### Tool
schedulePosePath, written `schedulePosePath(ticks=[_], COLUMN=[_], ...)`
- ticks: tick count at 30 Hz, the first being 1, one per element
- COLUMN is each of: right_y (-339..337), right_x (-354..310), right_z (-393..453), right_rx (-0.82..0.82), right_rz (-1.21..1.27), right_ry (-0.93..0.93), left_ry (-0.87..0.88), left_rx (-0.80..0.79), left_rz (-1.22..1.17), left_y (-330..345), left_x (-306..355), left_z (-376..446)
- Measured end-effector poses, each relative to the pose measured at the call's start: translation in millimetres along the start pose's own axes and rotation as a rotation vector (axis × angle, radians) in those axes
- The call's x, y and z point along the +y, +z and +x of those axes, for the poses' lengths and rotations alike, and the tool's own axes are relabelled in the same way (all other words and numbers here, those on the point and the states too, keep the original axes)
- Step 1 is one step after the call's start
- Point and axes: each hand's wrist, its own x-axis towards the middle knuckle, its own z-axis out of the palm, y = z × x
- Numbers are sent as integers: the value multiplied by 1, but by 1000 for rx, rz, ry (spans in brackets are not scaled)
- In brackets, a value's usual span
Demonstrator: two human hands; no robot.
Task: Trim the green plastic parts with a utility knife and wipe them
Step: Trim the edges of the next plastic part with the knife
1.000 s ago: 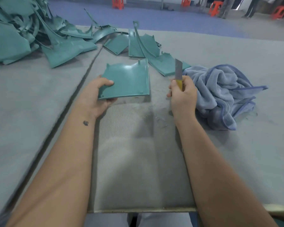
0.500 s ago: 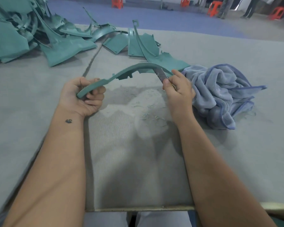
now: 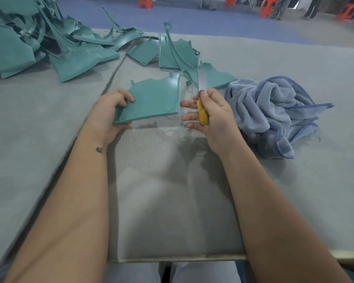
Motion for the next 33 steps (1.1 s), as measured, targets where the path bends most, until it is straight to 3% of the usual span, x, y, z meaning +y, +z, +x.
schedulePosePath(ticks=[3,5,7,11,16,22,28,33], right_y=[3,3,4,6,2,1,1,7], right_x=[2,5,8,13,12,12,12,17], right_z=[-1,-1,0,2,2,4,3,1], right_rx=[-30,-36,-28,-37,-75,-94,-110,-151], right_rz=[-68,-110,-162,-198,-73,6,23,-260], right_ry=[11,22,27,30,-1,-36,-30,-33], left_ry=[81,201,360,560,454,366,384,523], left_rx=[104,240,262,70,-80,-391,-385,-297], left_rz=[386,750,935,1043,1127,1115,1278,1286], left_y=[9,13,17,32,38,29,30,39], left_x=[-5,-9,-10,-12,-15,-7,-11,-13], left_z=[2,3,-1,-11,-14,-13,-12,-17])
